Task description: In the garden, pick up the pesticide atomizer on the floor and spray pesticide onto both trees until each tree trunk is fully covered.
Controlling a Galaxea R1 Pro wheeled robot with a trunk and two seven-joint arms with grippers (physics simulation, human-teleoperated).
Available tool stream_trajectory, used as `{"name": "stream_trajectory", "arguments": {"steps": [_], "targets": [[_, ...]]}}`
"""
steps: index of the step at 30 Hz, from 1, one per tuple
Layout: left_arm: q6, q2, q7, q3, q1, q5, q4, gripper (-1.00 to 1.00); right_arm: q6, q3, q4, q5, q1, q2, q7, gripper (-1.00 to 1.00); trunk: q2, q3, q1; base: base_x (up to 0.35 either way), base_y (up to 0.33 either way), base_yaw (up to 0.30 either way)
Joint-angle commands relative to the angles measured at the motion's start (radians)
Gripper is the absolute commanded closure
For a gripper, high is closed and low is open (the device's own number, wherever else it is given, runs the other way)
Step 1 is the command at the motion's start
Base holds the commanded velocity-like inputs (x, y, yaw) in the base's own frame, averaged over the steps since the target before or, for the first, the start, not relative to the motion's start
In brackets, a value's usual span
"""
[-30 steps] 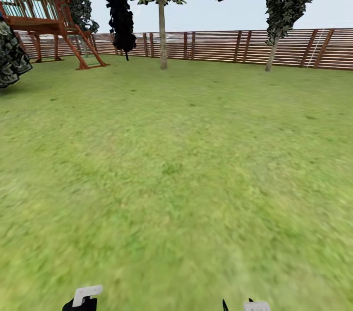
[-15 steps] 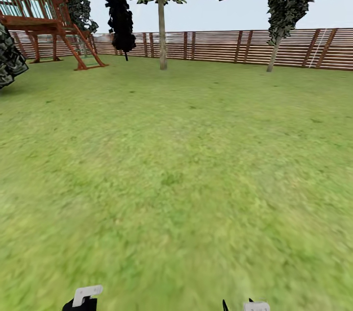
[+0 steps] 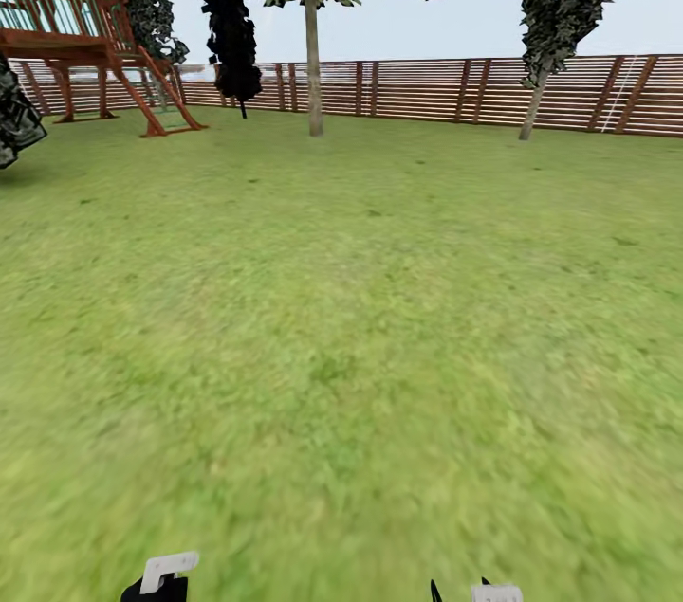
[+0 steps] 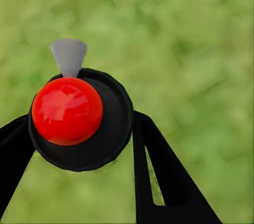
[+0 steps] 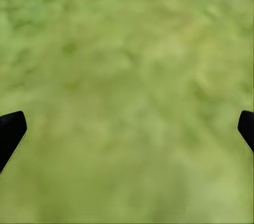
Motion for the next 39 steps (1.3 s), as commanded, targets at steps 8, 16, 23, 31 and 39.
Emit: {"name": "stream_trajectory", "arguments": {"steps": [8,16,23,31,39], "targets": [[0.000,0.000,0.000,0.000,0.000,0.000,0.000,1.00,0.000,0.000,0.000,0.000,0.000,0.000,0.000,-1.00,0.000,0.000,0.000,0.339,0.000,0.000],[0.000,0.000,0.000,0.000,0.000,0.000,0.000,1.00,0.000,0.000,0.000,0.000,0.000,0.000,0.000,-1.00,0.000,0.000,0.000,0.339,0.000,0.000],[0.000,0.000,0.000,0.000,0.000,0.000,0.000,1.00,0.000,0.000,0.000,0.000,0.000,0.000,0.000,-1.00,0.000,0.000,0.000,0.339,0.000,0.000],[0.000,0.000,0.000,0.000,0.000,0.000,0.000,1.00,0.000,0.000,0.000,0.000,0.000,0.000,0.000,-1.00,0.000,0.000,0.000,0.339,0.000,0.000],[0.000,0.000,0.000,0.000,0.000,0.000,-0.001,1.00,0.000,0.000,0.000,0.000,0.000,0.000,0.000,-1.00,0.000,0.000,0.000,0.339,0.000,0.000]]}}
